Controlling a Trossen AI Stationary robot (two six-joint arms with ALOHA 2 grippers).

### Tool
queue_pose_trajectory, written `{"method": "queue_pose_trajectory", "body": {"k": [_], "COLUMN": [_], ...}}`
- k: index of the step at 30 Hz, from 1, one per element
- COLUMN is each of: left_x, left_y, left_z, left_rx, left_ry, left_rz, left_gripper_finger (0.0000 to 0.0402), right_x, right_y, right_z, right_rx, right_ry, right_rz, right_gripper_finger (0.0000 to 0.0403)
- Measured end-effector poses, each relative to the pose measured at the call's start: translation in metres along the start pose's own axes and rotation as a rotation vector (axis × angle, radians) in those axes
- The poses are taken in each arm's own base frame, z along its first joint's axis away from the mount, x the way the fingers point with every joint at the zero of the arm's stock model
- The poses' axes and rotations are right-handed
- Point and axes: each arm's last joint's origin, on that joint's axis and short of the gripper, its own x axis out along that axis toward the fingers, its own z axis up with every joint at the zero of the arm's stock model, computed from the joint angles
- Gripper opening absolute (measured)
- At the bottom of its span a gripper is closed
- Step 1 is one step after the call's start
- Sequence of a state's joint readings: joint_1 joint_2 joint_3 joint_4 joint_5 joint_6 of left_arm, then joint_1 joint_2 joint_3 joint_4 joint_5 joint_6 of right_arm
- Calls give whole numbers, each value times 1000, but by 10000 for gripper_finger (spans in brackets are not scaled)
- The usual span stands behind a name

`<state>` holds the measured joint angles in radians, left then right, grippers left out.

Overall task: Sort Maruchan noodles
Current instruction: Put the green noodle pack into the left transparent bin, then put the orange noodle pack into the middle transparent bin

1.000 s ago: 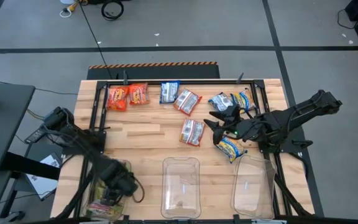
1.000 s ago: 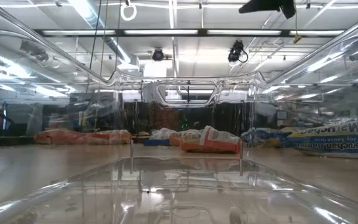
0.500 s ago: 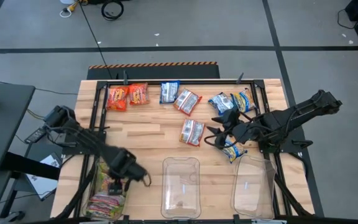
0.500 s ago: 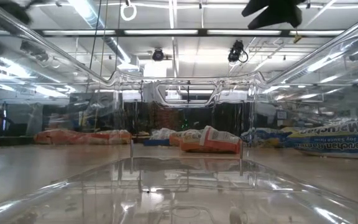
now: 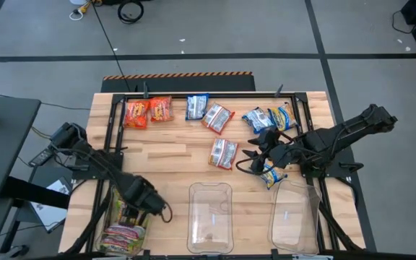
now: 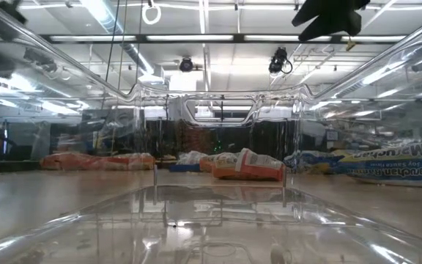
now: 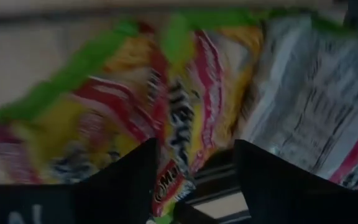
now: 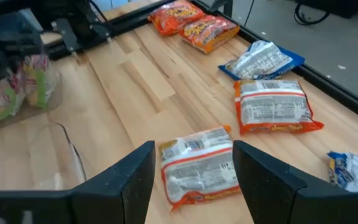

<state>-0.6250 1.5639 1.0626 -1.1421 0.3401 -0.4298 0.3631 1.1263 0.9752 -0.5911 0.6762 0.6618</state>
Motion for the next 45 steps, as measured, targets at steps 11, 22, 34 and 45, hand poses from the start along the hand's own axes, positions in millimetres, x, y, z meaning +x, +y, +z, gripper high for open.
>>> {"method": "queue_pose_trajectory", "body": {"k": [11,22,34,45], "left_x": [10,9,-14,-53], "left_y": [-35,-42,-23,26], "left_z": [-6,-8,-5,12], "left_rx": [22,-129,-231,-356], "left_ry": [14,114,42,-190], "left_rz": [-192,-318,-378,-275], "left_gripper_finger": [61,11,87,139], "right_x": [0,0,0,-21], "right_y": [-3,-4,-3,-8], "right_z": [-2,-1,-2,8], "right_rx": [-21,-22,-23,-24], "right_ry": [-3,-11,25,67], "right_rz": [-51,-65,-20,24], "right_gripper_finger": [220,220,220,220]}}
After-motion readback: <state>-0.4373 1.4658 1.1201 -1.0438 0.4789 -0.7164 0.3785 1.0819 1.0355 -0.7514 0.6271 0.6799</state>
